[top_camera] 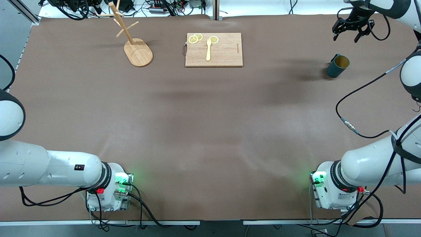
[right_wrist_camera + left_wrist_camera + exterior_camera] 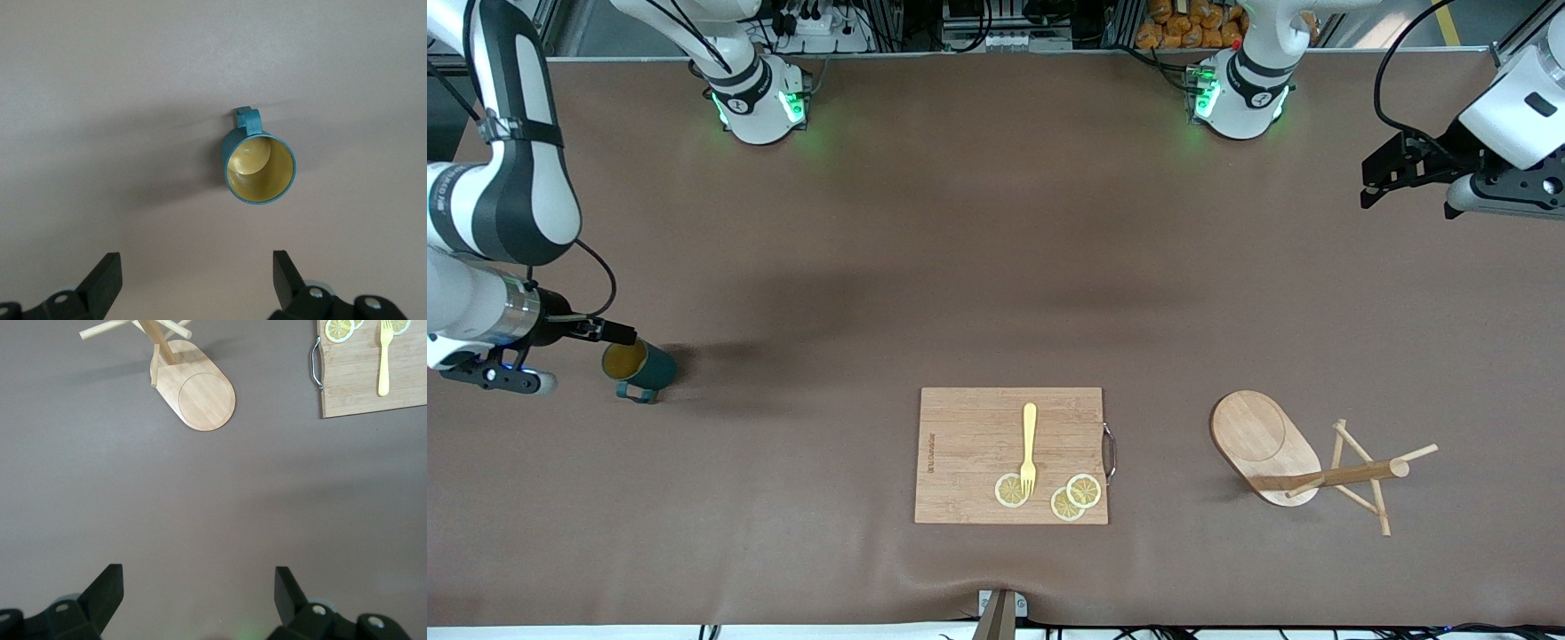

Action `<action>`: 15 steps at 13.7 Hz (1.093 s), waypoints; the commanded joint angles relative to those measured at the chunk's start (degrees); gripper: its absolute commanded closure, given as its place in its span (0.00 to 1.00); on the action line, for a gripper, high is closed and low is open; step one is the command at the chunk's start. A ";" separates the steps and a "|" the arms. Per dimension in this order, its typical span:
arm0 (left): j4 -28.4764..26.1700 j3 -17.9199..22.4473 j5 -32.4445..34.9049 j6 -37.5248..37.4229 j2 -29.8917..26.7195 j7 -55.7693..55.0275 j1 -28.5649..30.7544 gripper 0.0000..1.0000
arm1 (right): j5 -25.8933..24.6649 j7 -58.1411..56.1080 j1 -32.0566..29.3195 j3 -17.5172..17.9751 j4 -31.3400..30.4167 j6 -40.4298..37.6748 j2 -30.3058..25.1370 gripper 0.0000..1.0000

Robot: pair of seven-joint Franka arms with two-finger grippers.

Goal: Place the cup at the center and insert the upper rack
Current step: 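Lower the right gripper and grasp the teal mug rim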

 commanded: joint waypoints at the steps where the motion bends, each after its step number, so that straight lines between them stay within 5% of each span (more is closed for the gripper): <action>1: 0.95 -0.10 -0.61 -1.03 0.27 0.85 0.34 0.00 | -1.15 -3.66 -2.14 0.55 -0.13 1.62 1.07 0.00; 13: 0.95 -0.10 -0.61 -1.03 0.27 0.76 0.42 0.00 | -1.06 -5.18 -3.56 0.64 -1.09 10.14 10.03 0.00; 15: 1.03 -0.01 -0.61 -0.94 0.35 0.76 0.51 0.00 | -1.06 -5.18 -3.73 0.64 -3.28 12.60 10.39 0.07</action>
